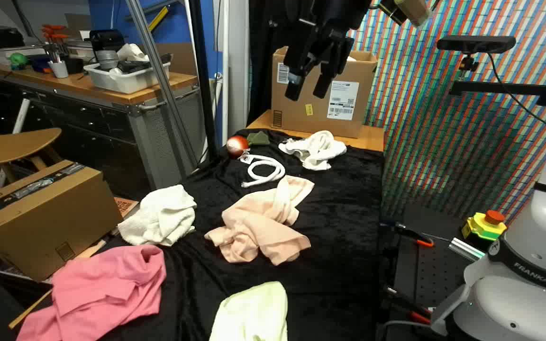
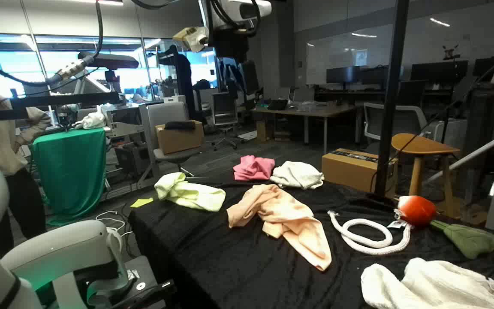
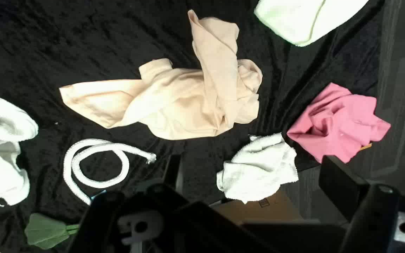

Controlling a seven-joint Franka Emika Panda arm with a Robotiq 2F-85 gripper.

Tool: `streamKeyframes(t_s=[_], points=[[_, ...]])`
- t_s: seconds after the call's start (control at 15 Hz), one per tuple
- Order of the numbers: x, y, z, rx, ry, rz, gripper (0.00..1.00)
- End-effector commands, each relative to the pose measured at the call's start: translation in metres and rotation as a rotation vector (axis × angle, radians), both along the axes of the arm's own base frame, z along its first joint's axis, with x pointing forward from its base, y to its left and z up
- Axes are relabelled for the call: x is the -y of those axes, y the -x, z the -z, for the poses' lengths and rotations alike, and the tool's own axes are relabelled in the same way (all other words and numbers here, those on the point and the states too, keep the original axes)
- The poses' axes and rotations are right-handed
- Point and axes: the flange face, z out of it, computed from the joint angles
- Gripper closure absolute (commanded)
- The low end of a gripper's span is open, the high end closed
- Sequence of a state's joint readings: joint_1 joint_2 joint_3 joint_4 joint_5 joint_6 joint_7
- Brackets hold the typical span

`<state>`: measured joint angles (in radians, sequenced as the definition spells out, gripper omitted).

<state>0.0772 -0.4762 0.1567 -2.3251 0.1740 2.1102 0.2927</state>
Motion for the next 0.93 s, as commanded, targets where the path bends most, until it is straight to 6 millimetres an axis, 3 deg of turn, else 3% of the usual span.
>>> streamKeyframes(t_s=[0.0,0.2,0.4,0.87], points=[[0.0,-0.001,-0.003,0.004,-0.001,0.0,0.0],[-0.001,0.0,-0.009,0.017,-0.003,-0.001,0.0],[-0.009,-0.013,0.001,0.001,0.026,-0.021,0.0],[-0.078,-0.074,0.041,0.005,0.116,-0.177,0.0]])
